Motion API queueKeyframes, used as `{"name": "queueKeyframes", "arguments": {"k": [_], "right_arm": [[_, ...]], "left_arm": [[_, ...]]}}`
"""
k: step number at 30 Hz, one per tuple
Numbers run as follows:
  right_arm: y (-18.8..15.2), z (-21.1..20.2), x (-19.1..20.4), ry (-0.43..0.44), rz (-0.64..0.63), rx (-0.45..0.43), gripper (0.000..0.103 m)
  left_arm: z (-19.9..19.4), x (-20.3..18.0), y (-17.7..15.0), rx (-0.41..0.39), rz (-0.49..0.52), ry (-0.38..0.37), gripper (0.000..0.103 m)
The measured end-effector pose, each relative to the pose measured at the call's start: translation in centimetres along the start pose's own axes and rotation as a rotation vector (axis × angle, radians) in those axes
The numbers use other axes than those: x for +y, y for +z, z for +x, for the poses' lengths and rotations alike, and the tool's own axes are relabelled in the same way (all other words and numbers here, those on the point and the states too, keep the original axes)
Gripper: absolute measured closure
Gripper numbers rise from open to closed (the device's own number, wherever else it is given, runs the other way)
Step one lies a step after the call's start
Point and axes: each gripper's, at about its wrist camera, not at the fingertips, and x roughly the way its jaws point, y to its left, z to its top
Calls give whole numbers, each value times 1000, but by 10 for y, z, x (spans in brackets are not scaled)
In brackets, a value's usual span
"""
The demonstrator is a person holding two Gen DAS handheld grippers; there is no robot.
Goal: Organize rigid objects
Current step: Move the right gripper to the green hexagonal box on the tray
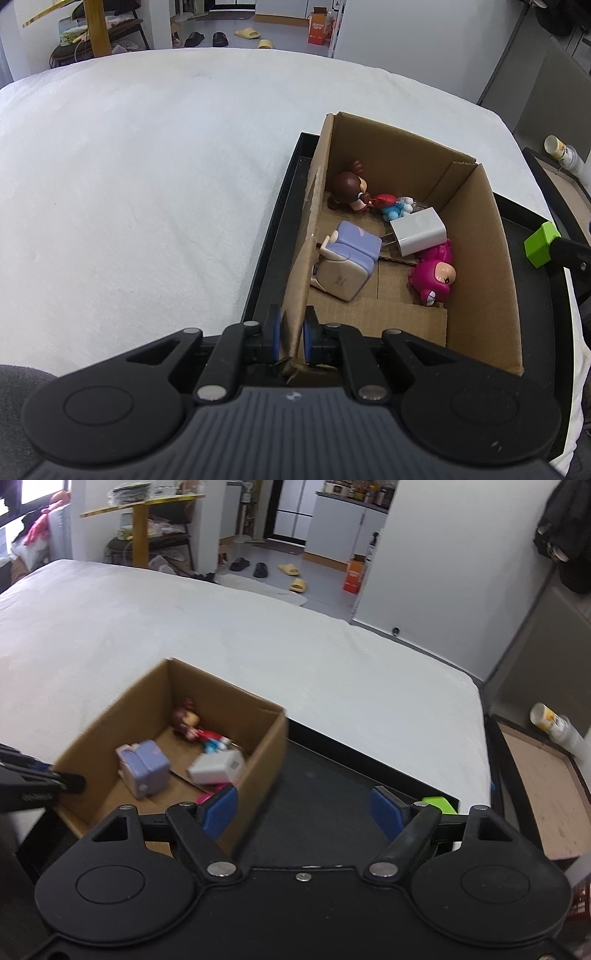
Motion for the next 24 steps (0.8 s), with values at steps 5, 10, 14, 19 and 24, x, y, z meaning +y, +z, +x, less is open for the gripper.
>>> {"name": "queueKeyframes", "arguments": {"k": [5,10,14,19,24], "right_arm": [[-13,9,-24,-27,51,9,25],[-26,24,-49,-62,110,18,27],[-37,37,-68,-93,167,29,33],[-46,51,-85,-103,217,43,47],[-50,65,-103,-119,281,47,47]], "left_arm": [[1,-4,0,2,7,18,93],[2,-7,0,1,13,35,93],[2,-7,1,3,15,40,93],[2,-7,0,7,30,49,93],[3,-8,0,10,34,58,93]]}}
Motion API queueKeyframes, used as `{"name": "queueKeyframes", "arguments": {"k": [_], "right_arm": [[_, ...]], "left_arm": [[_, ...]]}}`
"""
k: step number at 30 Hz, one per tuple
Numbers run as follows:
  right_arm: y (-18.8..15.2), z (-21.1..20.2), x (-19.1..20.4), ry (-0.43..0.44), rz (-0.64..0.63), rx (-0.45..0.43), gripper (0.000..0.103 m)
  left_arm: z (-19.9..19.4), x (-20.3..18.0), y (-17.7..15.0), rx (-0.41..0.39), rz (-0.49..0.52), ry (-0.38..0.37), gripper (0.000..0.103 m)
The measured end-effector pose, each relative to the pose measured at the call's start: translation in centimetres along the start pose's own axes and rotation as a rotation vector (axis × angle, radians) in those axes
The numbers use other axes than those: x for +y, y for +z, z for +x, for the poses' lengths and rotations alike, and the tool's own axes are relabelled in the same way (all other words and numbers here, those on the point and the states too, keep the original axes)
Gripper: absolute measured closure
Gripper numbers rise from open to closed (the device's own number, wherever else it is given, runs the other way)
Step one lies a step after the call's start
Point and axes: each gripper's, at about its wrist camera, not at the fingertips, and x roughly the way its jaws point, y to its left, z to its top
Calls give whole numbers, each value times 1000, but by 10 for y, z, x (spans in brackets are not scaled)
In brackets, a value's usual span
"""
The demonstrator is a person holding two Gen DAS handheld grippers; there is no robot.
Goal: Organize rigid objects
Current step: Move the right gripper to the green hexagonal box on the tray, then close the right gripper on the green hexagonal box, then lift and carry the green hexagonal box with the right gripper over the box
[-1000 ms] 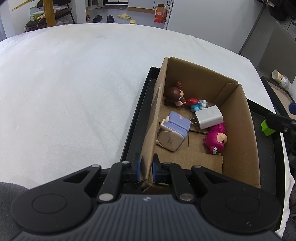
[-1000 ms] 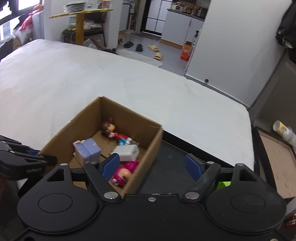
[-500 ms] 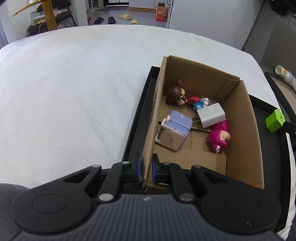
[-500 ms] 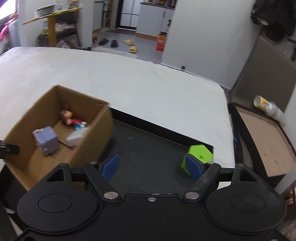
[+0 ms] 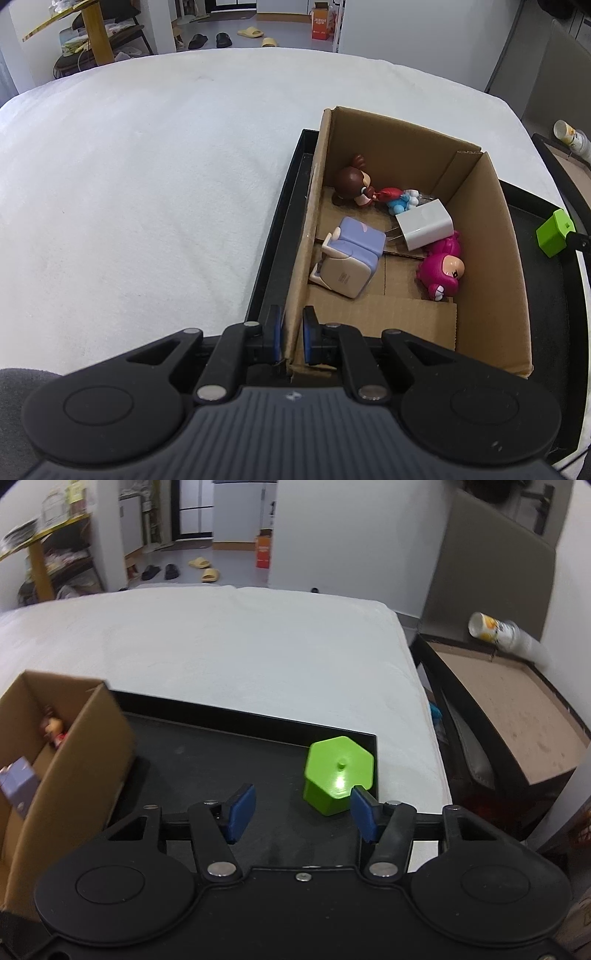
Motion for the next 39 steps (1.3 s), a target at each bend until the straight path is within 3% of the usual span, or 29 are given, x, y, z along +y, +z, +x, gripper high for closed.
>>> {"name": "queueKeyframes", "arguments": {"k": [17,21,39], "right_arm": [[12,46,-20,-38,120,53,39],[12,52,-23,-43,138,77,51],[27,-21,18,65,103,22,52]], "left_arm": [[2,0,1,9,-8,6,93],[2,-1,1,11,-7,7,92],[0,3,2,7,-23,-23,93]]}}
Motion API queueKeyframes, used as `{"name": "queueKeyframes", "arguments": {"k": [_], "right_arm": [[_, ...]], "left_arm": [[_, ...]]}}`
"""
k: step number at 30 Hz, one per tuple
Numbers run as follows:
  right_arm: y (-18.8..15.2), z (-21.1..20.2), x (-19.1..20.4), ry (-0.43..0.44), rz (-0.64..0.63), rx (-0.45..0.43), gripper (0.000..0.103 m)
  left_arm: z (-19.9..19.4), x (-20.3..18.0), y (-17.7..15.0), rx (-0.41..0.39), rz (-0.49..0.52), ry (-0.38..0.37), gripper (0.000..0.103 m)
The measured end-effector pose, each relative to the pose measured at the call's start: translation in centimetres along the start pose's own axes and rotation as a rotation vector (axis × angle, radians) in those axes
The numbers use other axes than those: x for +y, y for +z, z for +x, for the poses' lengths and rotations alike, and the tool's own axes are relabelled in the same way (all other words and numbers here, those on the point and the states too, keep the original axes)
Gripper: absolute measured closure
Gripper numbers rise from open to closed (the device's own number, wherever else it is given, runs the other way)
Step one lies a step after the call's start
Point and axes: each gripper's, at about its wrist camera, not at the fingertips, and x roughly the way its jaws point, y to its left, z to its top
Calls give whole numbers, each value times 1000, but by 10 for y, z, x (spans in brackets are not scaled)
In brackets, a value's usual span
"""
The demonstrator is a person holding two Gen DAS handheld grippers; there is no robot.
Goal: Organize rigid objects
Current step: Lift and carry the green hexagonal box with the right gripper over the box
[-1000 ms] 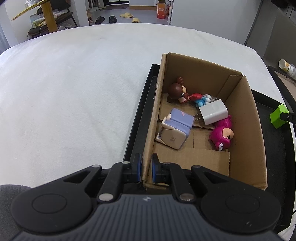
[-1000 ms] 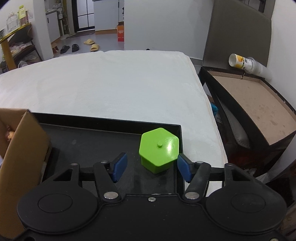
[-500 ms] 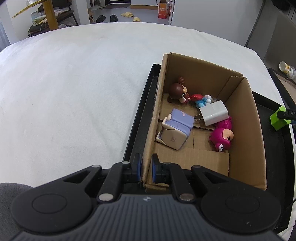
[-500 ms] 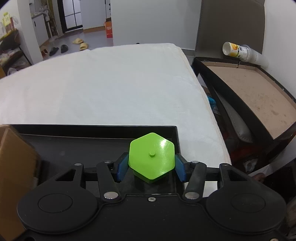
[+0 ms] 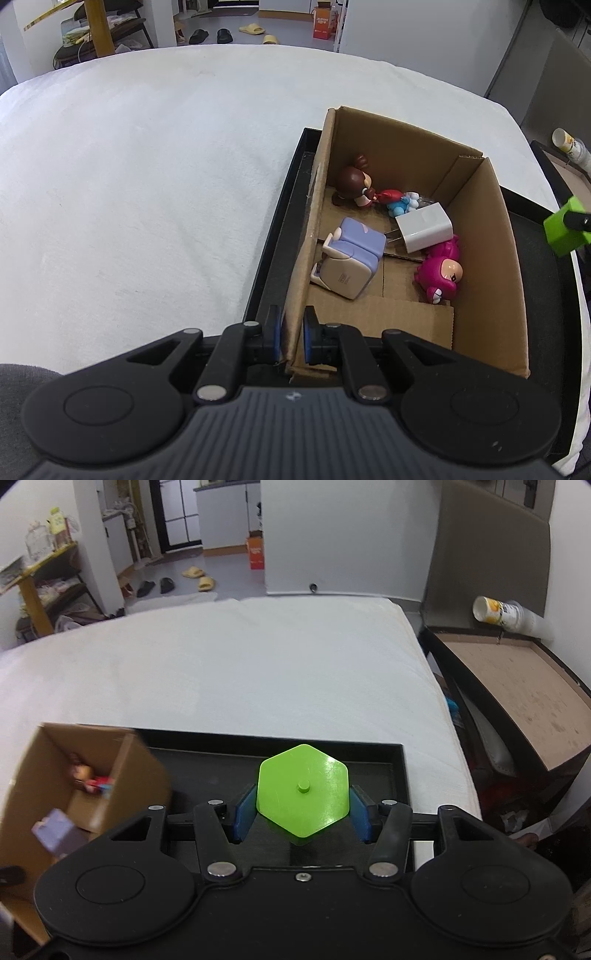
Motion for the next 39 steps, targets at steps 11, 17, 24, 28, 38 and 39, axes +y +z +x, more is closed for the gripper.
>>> {"name": "queueKeyframes", "arguments": {"k": [11,17,24,28,38,39], "right_arm": [[16,-35,44,74,-34,-67,51],[23,-43,69,117,-62,-87,51],[25,-41,98,161,-106,-72,51],[22,-36,117,187,-136,-47,51],[9,-20,148,199,-172,35,51],[8,-19,151,199,-176,43,51]], "left_arm": [[-1,4,0,7,-22,-24,93],[-1,2,0,10,-15,-28,93],[-2,5,0,12,-21,-40,92],[-2,6,0,13,-26,-48,92],[-4,8,2,12,-47,-73,92],[-4,8,2,13,-49,-76,92]]}}
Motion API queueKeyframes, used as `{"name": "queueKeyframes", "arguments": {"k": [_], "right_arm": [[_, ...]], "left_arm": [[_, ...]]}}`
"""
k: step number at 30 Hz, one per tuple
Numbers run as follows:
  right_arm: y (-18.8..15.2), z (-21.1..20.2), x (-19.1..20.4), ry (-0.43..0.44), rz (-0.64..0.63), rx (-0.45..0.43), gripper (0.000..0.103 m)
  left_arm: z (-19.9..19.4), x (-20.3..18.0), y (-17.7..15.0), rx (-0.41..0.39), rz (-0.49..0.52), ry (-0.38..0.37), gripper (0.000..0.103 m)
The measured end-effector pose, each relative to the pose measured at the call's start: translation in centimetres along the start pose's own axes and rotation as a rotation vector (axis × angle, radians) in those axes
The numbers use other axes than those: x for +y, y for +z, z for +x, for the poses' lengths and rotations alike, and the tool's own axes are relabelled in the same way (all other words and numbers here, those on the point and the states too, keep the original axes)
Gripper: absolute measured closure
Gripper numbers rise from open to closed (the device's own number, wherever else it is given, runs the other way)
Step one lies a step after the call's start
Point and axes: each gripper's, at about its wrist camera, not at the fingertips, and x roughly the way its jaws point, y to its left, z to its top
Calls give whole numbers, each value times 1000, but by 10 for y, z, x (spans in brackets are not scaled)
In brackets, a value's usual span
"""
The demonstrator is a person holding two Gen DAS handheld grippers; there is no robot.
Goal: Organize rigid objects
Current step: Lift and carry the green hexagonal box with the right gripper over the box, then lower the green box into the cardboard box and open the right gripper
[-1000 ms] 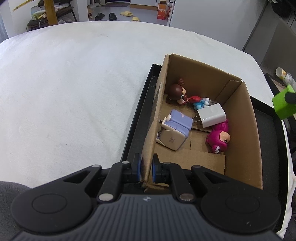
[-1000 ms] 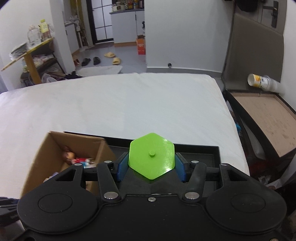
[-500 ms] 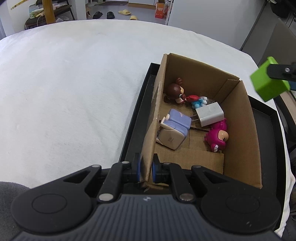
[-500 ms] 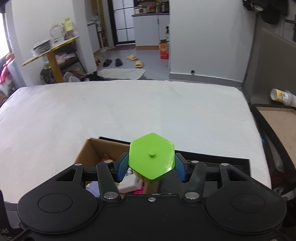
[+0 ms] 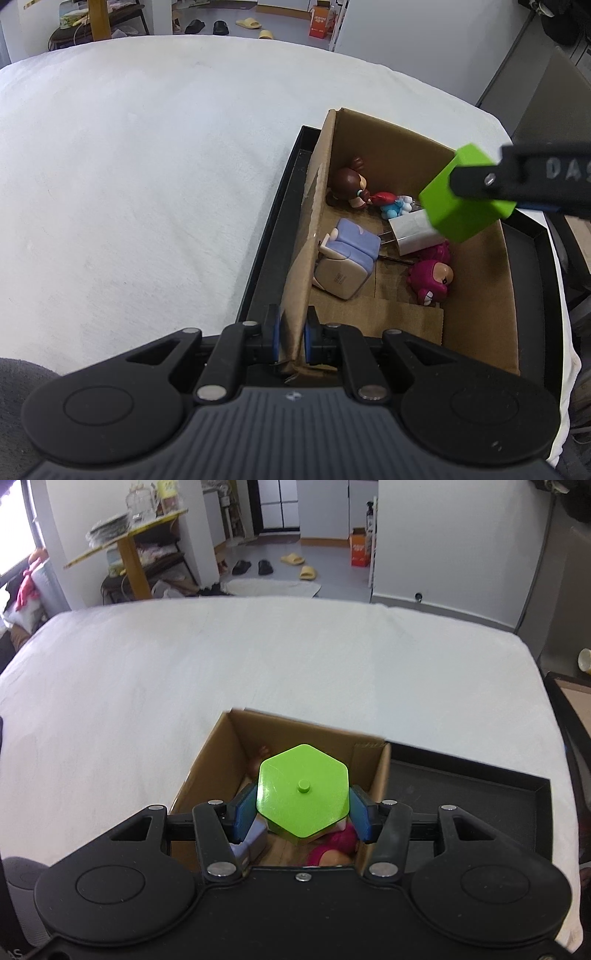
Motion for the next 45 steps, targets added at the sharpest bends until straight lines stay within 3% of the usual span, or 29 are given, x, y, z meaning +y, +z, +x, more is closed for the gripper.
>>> {"name": "queueKeyframes", "arguments": {"k": [15,24,31,45], "right_arm": [[-15,38,25,-44,-59,152,51],[-20,57,28,-38,-19,201,51],[-17,48,16,-8,54,180,44],[-17,-11,-10,32,160,79,41]], "left_arm": [[1,6,3,14,-36,-51,91],[1,11,4,21,-42,-69,90],[2,10,6,21,-36,-62,90],[-5,-5,20,70,-15,-32,89]]}}
